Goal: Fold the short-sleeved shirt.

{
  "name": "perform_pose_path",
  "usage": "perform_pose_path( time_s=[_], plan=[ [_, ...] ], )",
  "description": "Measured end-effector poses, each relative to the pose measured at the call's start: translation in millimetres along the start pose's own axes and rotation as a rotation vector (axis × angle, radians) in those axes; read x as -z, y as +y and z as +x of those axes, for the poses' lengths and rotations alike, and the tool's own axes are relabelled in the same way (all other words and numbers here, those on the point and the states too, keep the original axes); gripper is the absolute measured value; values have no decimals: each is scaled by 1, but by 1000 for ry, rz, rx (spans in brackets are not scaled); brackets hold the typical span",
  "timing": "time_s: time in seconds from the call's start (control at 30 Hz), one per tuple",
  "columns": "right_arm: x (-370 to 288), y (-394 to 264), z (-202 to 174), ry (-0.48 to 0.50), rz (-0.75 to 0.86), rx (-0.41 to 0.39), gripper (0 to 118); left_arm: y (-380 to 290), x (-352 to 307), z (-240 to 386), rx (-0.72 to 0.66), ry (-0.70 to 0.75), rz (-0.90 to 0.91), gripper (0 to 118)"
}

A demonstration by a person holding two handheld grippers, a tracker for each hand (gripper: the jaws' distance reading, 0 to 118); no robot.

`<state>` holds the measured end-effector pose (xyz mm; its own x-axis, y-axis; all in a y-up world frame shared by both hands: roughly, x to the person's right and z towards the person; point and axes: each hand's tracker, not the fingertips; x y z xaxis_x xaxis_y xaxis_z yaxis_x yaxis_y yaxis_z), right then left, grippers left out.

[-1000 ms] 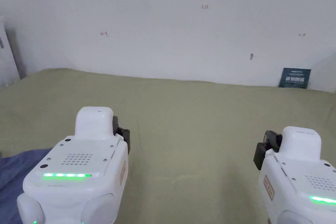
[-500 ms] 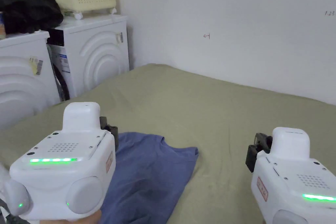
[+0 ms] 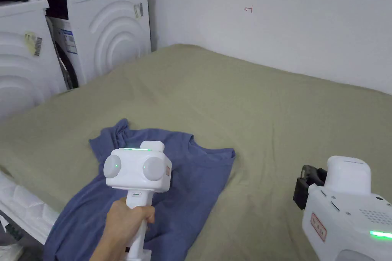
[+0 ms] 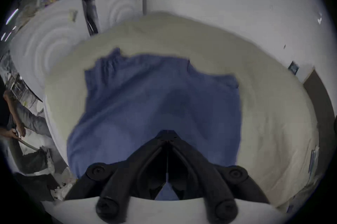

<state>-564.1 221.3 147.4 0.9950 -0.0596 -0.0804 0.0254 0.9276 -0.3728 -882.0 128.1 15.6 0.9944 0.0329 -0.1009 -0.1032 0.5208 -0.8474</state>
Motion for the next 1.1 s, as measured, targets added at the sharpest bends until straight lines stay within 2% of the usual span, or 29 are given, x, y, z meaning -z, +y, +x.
perform_pose_path(
  time_s=[0.03,0.07,0.1,0.2,0.4,0.47,0.5,0.57,0.6,0.7,0.83,0.93,1.03,1.1],
  plan=[
    [3,-2,3,-5,-14,5,0,0,10,1,35,-4,-44,68],
    [6,-4,6,-10,-23,7,0,-5,14,2,37,-13,-55,93],
    [8,-5,8,-14,-32,6,0,-7,18,0,6,-42,-60,98],
    [12,-9,11,-21,-58,7,0,-10,19,-5,-47,-2,-39,98],
    [20,-17,12,-9,-99,15,0,-9,35,7,25,68,-92,97],
    [20,-18,11,-6,-111,11,0,-5,31,8,16,65,-94,88],
    [20,-19,11,0,-113,10,0,-5,27,7,1,28,-88,72],
    [22,-22,10,1,-117,10,0,-6,26,11,17,84,-67,20],
    [23,-23,10,0,-124,17,0,-5,29,12,17,90,-71,7],
    [21,-27,13,7,-137,37,0,-6,30,6,-6,71,-77,7],
    [18,-30,21,-19,-149,22,0,0,16,-4,-85,4,-63,5],
    [14,-28,36,-33,-140,82,0,8,-1,2,-47,-28,-34,5],
    [6,-25,51,-62,-129,100,0,24,-17,15,-81,-101,-7,5],
    [-1,-22,63,-81,-119,112,0,33,-32,31,-31,-117,29,5]
  ],
)
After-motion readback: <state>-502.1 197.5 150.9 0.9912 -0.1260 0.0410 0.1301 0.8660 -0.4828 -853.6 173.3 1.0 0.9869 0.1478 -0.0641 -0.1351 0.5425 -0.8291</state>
